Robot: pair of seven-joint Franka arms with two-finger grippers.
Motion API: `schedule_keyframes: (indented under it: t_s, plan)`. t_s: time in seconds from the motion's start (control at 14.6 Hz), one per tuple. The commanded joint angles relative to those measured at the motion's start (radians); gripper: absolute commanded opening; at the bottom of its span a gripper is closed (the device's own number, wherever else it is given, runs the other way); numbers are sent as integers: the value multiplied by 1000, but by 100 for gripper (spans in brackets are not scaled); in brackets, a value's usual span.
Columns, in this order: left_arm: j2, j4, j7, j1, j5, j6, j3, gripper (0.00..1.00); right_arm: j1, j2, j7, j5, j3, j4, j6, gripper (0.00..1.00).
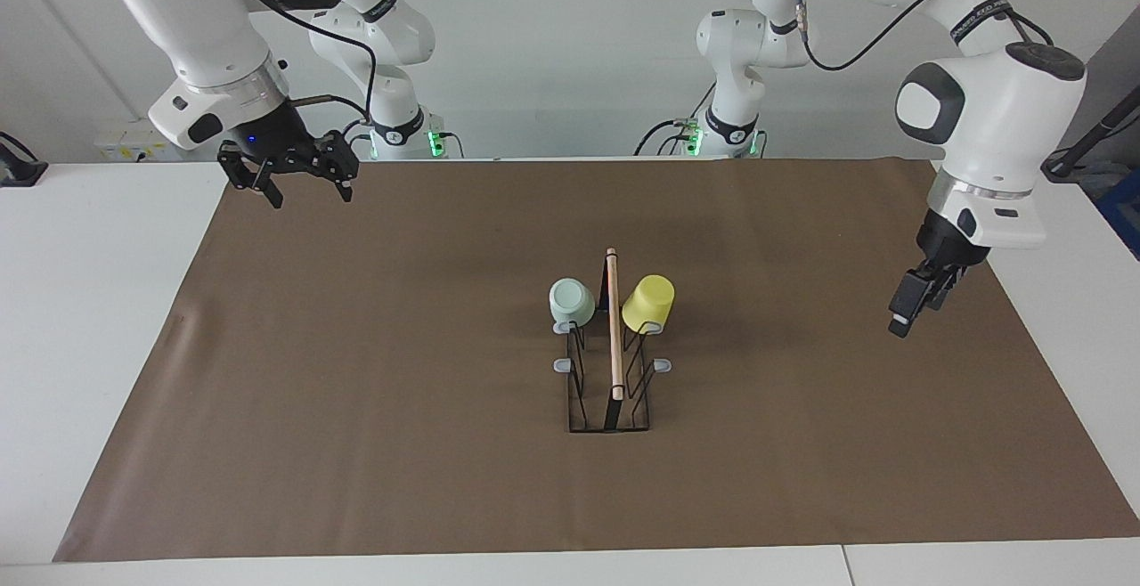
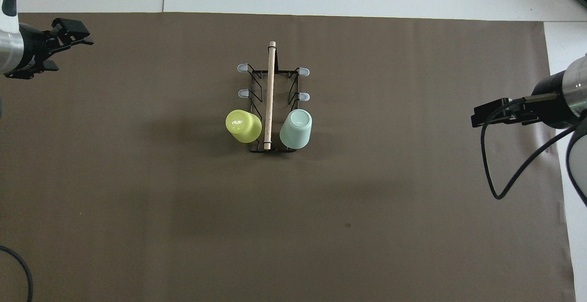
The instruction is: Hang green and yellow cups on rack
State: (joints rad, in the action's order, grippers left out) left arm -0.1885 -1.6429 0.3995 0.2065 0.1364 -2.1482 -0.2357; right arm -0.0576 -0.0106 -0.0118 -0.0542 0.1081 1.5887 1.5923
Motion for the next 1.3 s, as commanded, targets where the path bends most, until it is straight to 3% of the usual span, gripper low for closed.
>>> schedule_keyframes:
  t_s: [0.0,0.41,0.68,0.89,1.09,1.23]
  plan:
    - [86,-44,-160,-47,35,94,13,100,12,5,-17,24,-10,-1,12,100]
    - [198,-20,-264,-35,26,328,21,100,42,5,-19,24,-42,1,20,100]
    - [216,43,-427,-41,11,494,12,100,41,5,-20,21,-42,2,21,100]
    - [205,141,-447,-16,-139,667,57,100,35,5,-19,16,-44,2,21,100]
    - [219,132,-456,-16,-187,689,105,100,41,5,-23,16,-44,2,21,100]
    - [253,69,-453,-96,-176,674,169,100,39,5,-57,16,-44,1,23,100]
